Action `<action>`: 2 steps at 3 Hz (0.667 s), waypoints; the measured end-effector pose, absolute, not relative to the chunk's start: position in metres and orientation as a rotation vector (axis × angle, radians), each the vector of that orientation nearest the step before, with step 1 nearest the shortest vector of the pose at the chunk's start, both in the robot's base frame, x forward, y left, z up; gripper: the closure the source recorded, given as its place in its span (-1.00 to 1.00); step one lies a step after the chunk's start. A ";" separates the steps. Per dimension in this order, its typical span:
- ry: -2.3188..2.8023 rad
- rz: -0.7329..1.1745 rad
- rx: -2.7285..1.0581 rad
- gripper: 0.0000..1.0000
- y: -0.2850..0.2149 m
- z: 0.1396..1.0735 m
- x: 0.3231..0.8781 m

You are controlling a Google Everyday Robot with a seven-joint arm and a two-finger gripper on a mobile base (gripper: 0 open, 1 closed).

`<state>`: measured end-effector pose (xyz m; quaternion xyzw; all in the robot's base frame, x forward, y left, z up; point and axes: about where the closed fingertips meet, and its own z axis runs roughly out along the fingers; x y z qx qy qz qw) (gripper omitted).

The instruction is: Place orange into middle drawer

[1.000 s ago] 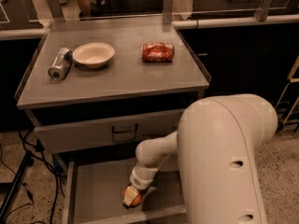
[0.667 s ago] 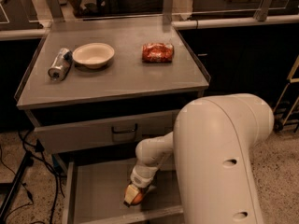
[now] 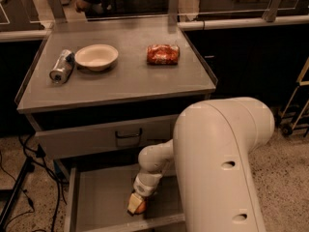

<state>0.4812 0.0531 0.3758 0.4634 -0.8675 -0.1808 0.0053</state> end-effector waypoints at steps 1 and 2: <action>-2.716 -0.566 1.451 0.70 0.053 0.376 0.481; -2.716 -0.566 1.451 0.32 0.053 0.376 0.481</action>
Offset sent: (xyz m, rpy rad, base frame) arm 0.0000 0.0000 0.0000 0.0000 0.0000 0.0000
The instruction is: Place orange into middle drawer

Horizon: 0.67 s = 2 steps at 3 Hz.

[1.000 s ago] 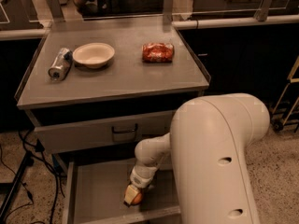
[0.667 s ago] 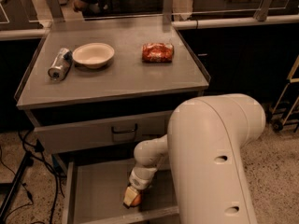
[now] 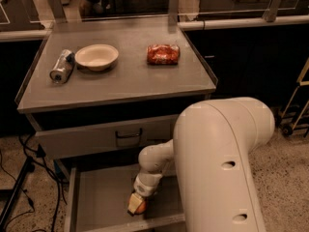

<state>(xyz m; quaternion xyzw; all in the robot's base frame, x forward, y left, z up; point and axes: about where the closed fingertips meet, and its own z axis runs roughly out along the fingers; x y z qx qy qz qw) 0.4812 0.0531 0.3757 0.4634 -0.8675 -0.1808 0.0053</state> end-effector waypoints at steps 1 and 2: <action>-2.716 -0.566 1.451 -0.15 0.053 0.376 0.481; -2.716 -0.566 1.451 -0.61 0.053 0.376 0.481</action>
Offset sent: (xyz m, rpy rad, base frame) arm 0.0000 0.0000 0.0000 0.0000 0.0000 0.0000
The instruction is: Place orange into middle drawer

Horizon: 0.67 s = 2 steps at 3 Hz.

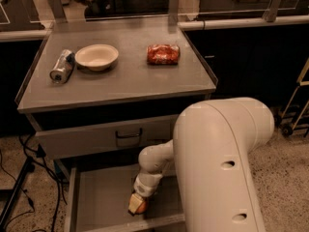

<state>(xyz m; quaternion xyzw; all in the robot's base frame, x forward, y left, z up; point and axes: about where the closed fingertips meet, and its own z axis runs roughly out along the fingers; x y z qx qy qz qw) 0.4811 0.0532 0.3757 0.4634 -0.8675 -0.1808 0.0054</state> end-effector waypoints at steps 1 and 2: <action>-2.716 -0.566 1.451 -1.00 0.053 0.376 0.481; -2.716 -0.566 1.451 -1.00 0.053 0.376 0.481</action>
Offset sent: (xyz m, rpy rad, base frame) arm 0.0000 0.0000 0.0000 0.0000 0.0000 0.0000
